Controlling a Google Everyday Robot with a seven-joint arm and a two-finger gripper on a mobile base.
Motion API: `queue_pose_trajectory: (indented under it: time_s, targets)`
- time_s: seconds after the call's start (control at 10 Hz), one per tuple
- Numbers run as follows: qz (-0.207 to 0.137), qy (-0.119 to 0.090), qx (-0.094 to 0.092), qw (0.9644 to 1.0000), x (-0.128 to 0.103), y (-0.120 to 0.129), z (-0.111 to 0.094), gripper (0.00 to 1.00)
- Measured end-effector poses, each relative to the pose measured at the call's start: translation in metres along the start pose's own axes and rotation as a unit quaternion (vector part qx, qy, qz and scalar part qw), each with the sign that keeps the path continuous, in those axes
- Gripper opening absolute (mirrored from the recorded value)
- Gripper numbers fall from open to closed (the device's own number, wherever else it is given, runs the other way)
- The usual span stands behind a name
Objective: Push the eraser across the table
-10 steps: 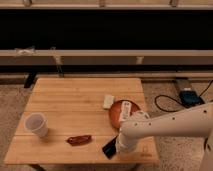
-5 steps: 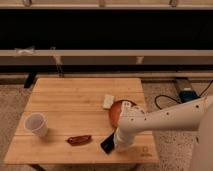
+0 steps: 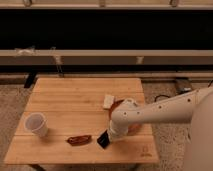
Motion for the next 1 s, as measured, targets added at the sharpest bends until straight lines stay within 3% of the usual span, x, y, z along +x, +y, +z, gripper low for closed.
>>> queue_pose_trajectory:
  time_s: [0.6,1.0]
  targets:
    - [-0.025,-0.011,0.002,0.9996,-0.032,0.02,0.003,0.0]
    - [-0.024,-0.021,-0.009,0.9994,-0.021,0.011,-0.022,0.0]
